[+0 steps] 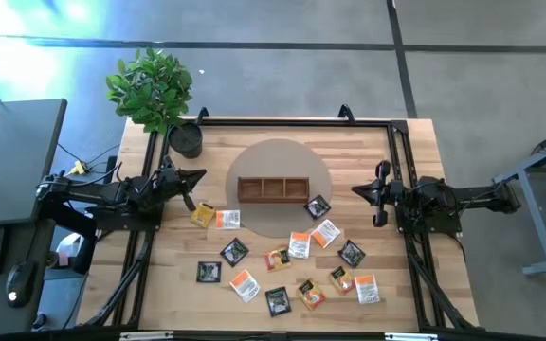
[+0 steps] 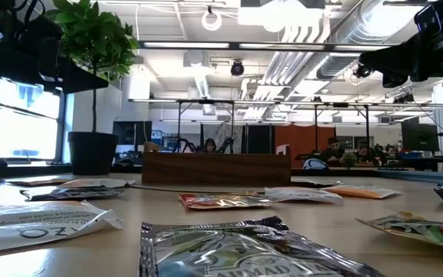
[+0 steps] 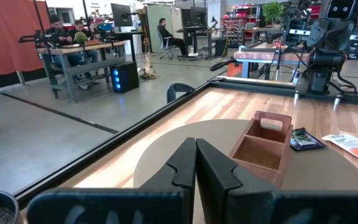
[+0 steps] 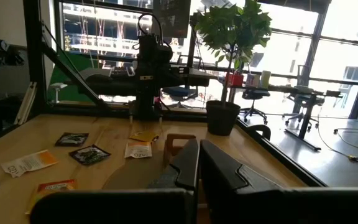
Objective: Pick & Place Tea
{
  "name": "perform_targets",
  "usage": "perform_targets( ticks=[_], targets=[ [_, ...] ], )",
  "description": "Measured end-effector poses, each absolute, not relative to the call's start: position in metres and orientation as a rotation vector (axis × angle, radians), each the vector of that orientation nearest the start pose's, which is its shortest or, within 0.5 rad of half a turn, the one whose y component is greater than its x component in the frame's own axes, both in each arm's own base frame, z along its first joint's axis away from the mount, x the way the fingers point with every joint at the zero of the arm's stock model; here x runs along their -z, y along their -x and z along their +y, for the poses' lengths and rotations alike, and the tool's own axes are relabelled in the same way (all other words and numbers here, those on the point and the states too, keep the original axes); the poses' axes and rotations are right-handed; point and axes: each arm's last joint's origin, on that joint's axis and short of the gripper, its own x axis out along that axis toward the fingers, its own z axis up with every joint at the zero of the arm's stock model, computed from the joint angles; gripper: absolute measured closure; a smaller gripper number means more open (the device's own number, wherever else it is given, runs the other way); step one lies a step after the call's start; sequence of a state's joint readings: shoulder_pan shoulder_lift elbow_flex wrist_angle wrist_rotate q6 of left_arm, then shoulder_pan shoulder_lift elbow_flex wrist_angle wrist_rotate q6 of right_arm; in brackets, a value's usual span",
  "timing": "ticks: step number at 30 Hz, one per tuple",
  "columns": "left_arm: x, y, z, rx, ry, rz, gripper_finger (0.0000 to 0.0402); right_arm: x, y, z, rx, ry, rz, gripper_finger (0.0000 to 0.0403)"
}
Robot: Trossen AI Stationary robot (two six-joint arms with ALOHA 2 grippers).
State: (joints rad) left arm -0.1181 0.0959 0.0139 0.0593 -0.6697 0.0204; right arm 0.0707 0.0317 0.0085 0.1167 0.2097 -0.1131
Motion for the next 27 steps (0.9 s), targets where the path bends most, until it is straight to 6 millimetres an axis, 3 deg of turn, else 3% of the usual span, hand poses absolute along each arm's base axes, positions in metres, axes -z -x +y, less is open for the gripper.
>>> perform_targets(
  ticks=[27],
  targets=[
    [-0.1665,-0.0982,0.0065,-0.552,-0.029,0.027,0.0392,-0.1756,-0.0982,0.0002,0.167,0.116,-0.087,0.0391]
  ],
)
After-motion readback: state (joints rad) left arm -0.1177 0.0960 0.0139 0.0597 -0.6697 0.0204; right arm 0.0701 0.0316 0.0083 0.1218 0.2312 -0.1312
